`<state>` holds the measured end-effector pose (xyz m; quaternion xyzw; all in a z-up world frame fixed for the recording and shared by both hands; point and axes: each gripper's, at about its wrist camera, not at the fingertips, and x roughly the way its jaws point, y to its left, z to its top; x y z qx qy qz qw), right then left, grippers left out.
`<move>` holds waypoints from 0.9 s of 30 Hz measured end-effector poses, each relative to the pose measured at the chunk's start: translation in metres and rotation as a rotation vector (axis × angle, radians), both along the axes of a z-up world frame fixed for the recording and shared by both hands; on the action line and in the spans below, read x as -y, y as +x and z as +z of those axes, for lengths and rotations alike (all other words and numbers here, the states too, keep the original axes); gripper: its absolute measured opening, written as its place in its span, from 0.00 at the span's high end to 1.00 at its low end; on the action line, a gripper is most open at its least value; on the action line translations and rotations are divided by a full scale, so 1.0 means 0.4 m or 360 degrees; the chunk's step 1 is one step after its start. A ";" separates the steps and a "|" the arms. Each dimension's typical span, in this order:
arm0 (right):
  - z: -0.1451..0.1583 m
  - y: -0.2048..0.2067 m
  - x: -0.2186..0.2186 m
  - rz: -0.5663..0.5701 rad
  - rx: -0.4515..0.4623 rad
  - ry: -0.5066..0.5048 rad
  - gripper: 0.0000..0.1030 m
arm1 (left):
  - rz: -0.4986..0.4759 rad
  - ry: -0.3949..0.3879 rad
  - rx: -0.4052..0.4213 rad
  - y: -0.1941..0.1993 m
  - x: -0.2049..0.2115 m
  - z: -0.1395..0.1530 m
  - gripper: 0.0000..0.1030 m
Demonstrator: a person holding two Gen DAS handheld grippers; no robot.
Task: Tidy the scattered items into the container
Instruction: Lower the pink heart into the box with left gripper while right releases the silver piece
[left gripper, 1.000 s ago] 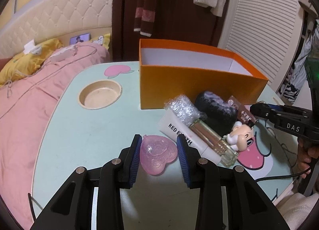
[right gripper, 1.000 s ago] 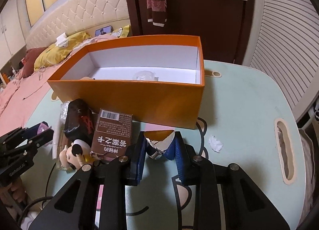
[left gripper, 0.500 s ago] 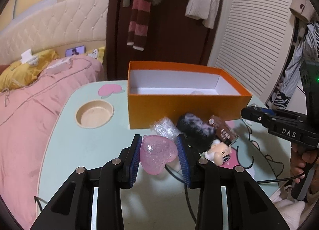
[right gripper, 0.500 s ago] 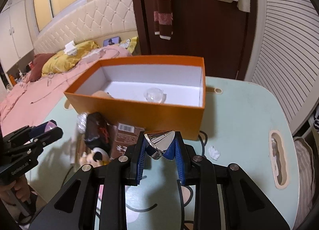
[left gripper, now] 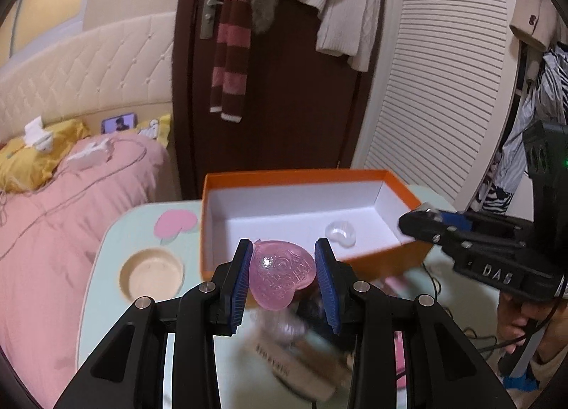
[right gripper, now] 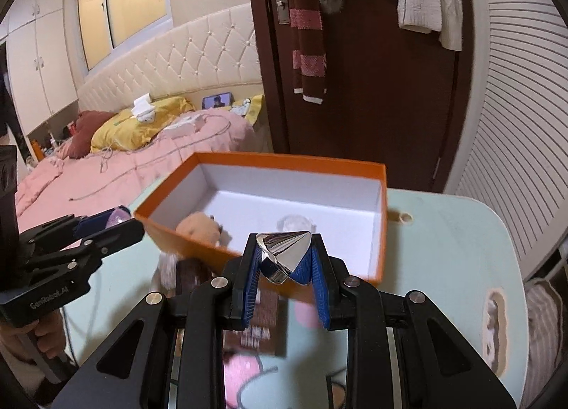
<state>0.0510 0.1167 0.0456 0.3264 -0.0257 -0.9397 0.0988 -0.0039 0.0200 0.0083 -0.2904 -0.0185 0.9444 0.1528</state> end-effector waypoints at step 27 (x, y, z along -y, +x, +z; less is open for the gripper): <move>-0.052 -0.130 0.002 -0.0021 0.0067 -0.0083 0.61 | 0.0047 0.0152 0.0033 -0.127 -0.022 -0.044 0.21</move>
